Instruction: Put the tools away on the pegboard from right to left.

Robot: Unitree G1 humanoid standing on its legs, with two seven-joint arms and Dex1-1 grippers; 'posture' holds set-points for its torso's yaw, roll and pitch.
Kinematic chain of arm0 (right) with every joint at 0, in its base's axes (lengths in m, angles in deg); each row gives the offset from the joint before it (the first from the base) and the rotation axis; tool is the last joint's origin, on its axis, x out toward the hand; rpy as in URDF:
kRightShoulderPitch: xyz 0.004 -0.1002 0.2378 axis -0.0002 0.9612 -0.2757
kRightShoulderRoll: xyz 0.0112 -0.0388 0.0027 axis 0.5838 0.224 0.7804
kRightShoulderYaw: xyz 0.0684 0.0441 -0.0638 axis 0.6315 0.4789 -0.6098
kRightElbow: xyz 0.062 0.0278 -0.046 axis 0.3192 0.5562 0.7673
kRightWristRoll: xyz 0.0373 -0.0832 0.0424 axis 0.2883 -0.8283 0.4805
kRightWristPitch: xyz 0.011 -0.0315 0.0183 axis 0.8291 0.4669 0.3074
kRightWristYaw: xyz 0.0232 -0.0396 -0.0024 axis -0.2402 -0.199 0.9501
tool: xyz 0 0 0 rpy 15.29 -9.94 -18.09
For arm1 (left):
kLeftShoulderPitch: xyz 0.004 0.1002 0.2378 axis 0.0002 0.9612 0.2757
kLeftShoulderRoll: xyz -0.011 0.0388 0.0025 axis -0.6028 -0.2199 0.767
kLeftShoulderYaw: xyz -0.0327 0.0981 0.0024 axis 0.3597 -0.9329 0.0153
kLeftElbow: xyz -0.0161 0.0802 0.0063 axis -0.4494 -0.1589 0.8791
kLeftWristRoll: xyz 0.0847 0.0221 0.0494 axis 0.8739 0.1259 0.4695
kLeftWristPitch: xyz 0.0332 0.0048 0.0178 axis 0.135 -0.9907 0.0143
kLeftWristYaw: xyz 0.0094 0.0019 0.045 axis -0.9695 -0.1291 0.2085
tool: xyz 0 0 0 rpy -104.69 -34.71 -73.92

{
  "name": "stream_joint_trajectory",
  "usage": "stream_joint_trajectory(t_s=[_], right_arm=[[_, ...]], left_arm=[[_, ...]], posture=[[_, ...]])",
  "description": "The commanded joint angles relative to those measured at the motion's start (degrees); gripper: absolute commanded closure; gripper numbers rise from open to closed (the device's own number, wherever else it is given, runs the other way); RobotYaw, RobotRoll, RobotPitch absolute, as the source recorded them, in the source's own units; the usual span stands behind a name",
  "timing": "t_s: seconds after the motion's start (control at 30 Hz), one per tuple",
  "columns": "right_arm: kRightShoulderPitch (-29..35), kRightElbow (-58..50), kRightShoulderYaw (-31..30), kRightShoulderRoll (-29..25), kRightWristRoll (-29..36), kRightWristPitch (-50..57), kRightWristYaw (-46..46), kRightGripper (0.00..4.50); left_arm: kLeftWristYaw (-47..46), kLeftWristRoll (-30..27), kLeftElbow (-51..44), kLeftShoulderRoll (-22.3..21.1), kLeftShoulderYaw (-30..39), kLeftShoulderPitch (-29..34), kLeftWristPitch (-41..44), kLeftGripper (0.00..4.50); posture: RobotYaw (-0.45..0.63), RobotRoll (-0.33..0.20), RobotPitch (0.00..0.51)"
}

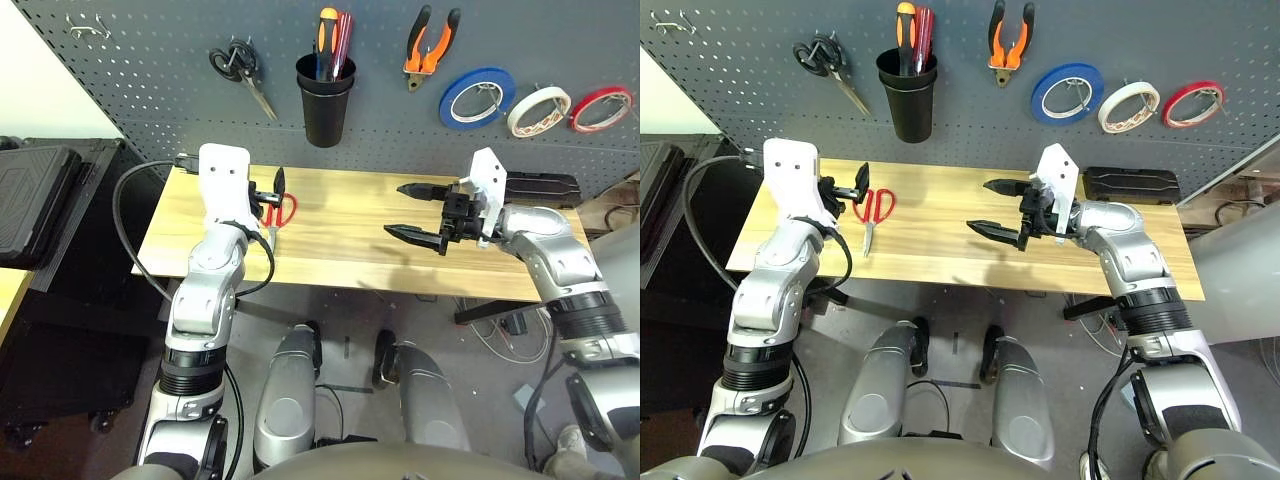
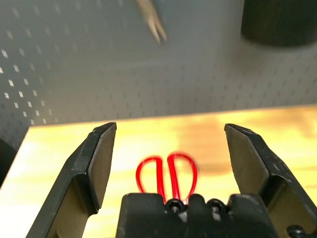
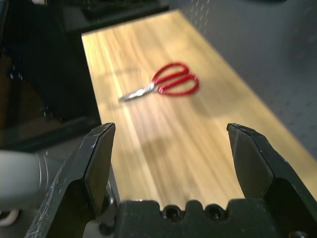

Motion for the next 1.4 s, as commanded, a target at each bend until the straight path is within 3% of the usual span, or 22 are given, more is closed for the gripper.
stream_joint_trajectory(t_s=[0.03, 0.47, 1.1, 1.4], right_arm=[[1.56, 1.95, -2.04, 1.09, -2.87, -0.95, -1.79, 0.0], [3.86, 1.23, -4.06, 3.92, -7.17, 0.72, -8.17, 0.0], [4.72, -0.48, -3.66, 7.01, -7.51, 2.11, -12.53, 0.0], [4.29, 0.37, -3.56, 7.48, -8.18, 1.21, -14.44, 0.0]], left_arm=[[0.16, 1.47, 3.32, 0.4, -0.99, 0.81, -0.8, 0.03], [-0.11, 2.93, 13.54, -0.39, 0.03, -2.45, -3.13, 0.03], [-0.83, 4.46, 25.28, -0.52, 1.08, -7.47, -7.7, 0.03], [-1.87, 4.65, 35.39, -0.8, 1.98, -12.68, -11.95, 0.03]], posture=[[0.19, 0.0, 0.246], [0.18, 0.0, 0.298], [0.16, 0.0, 0.315], [0.15, 0.0, 0.311]])
